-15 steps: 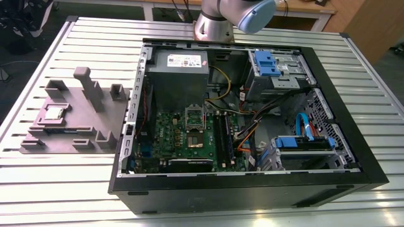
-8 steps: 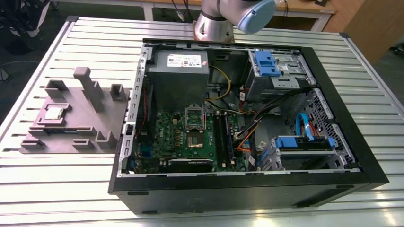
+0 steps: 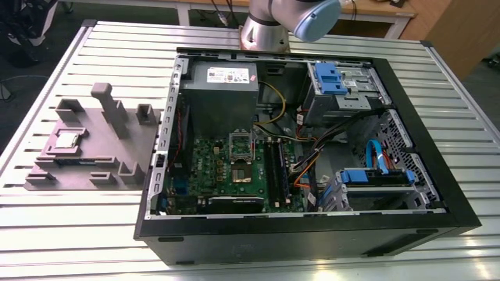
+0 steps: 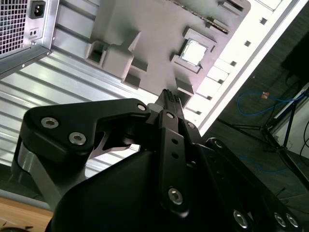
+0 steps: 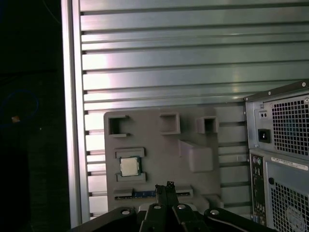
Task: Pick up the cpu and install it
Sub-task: 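Reach for the cpu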
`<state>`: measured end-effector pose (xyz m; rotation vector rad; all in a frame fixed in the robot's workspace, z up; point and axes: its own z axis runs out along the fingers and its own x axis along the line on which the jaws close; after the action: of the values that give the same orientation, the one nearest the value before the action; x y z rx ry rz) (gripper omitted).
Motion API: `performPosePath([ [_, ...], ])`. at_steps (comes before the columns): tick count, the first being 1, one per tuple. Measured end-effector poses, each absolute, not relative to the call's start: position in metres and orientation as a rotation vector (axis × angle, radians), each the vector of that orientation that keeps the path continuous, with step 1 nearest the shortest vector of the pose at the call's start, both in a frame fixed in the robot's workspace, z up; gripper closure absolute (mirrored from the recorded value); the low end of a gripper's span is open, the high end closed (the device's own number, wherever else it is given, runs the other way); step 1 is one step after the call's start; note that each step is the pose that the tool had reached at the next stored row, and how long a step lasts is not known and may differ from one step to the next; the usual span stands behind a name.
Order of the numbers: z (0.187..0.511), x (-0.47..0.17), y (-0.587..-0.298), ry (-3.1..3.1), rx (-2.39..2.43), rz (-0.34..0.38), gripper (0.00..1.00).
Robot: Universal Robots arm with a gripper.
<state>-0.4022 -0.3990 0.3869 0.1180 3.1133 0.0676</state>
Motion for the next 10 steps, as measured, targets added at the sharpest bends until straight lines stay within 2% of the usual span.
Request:
performPosePath([
  [10,0.3867,-0.4070,-0.3990,3.113,0.118,0.068,0.90],
])
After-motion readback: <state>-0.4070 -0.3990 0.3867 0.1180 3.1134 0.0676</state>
